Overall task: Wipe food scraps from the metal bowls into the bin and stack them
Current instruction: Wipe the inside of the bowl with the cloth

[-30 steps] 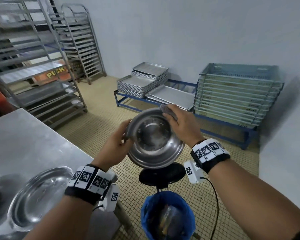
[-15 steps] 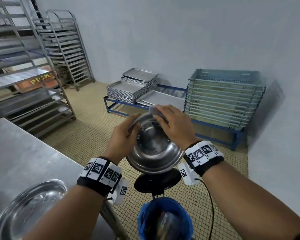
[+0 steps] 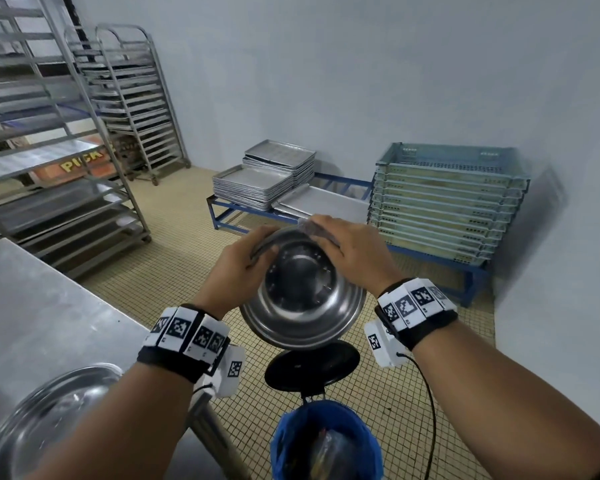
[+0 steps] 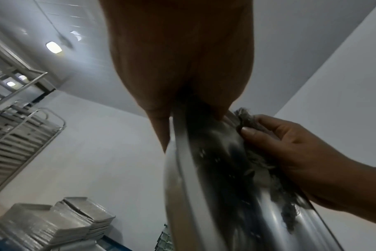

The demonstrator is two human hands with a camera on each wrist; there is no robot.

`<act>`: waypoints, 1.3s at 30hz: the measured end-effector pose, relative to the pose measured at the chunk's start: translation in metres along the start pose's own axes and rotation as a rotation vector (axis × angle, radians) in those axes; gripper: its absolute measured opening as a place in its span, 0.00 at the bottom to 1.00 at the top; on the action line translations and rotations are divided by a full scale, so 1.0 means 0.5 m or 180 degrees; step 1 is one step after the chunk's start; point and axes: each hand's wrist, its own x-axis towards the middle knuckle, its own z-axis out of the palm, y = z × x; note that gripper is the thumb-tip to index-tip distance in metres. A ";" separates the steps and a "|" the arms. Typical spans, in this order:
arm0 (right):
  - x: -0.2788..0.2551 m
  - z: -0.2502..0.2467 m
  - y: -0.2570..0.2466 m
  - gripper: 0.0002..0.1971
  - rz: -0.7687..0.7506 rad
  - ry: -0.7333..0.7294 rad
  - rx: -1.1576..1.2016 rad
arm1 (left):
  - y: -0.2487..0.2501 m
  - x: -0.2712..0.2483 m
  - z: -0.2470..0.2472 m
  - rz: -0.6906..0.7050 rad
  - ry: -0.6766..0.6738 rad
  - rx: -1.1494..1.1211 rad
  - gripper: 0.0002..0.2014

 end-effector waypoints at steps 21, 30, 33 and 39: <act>-0.026 0.015 0.031 0.18 0.1179 0.0500 0.0940 | 0.008 -0.011 0.046 -0.0055 0.1014 -0.0446 0.13; 0.011 -0.023 0.014 0.21 0.0352 0.0230 0.0468 | 0.031 0.030 0.004 -0.0071 0.0304 -0.0585 0.12; -0.010 -0.009 0.015 0.23 0.0704 0.0445 0.0663 | 0.026 0.021 0.009 -0.0124 0.0911 -0.0891 0.12; 0.016 -0.014 0.010 0.19 0.0552 0.0376 0.0372 | 0.018 0.007 0.047 -0.0063 0.0851 -0.0605 0.11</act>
